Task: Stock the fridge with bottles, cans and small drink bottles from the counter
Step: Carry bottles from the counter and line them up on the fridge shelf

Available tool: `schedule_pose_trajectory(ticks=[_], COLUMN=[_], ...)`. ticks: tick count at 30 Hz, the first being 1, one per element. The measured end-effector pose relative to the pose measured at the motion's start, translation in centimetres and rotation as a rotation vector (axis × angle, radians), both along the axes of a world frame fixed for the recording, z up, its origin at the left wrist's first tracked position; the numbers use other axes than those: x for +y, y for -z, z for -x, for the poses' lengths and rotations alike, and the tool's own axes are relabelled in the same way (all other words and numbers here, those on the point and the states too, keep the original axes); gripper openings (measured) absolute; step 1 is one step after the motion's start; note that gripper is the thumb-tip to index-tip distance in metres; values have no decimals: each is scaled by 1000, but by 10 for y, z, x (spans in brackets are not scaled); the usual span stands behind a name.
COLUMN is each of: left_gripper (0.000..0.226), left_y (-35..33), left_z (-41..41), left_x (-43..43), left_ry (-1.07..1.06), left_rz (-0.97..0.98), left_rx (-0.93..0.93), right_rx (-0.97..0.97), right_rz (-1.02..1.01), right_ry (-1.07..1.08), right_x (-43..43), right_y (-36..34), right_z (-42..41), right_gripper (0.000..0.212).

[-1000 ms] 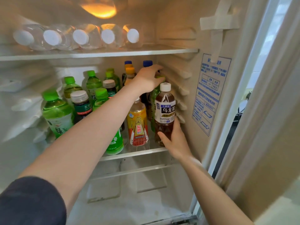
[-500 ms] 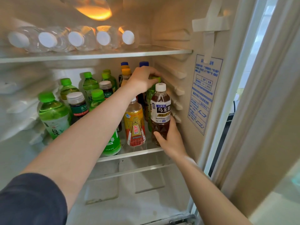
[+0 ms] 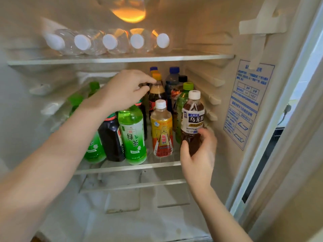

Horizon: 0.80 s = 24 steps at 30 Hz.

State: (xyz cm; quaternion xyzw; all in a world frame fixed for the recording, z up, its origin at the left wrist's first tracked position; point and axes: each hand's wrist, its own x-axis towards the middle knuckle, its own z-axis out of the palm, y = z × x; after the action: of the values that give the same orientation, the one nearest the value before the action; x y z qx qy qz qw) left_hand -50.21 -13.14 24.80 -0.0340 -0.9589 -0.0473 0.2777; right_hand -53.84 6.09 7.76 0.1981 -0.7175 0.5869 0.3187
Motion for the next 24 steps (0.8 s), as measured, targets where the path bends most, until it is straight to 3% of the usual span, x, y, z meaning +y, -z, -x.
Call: schedule_pose_trajectory(ticks=[5, 9, 15, 20, 24], left_gripper=[31, 27, 33, 57, 92], left_y=[5, 7, 14, 18, 21], left_z=[-36, -52, -56, -46, -30], left_x=[-45, -78, -98, -91, -73], left_ry=[-111, -231, -276, -229, -61], left_rz=[-56, -200, -281, -119, -211], left_rx=[76, 121, 28, -60, -225], right_rx=[188, 201, 223, 50, 91], right_rz=[-88, -212, -664, -1059, -1018], right_ry=[-112, -213, -267, -240, -189], right_x=[-20, -43, -74, -75, -77], right_y=[-46, -86, -116, -120, -119], right_z=[-5, 6, 35, 54, 59], right_gripper=[28, 20, 33, 39, 31])
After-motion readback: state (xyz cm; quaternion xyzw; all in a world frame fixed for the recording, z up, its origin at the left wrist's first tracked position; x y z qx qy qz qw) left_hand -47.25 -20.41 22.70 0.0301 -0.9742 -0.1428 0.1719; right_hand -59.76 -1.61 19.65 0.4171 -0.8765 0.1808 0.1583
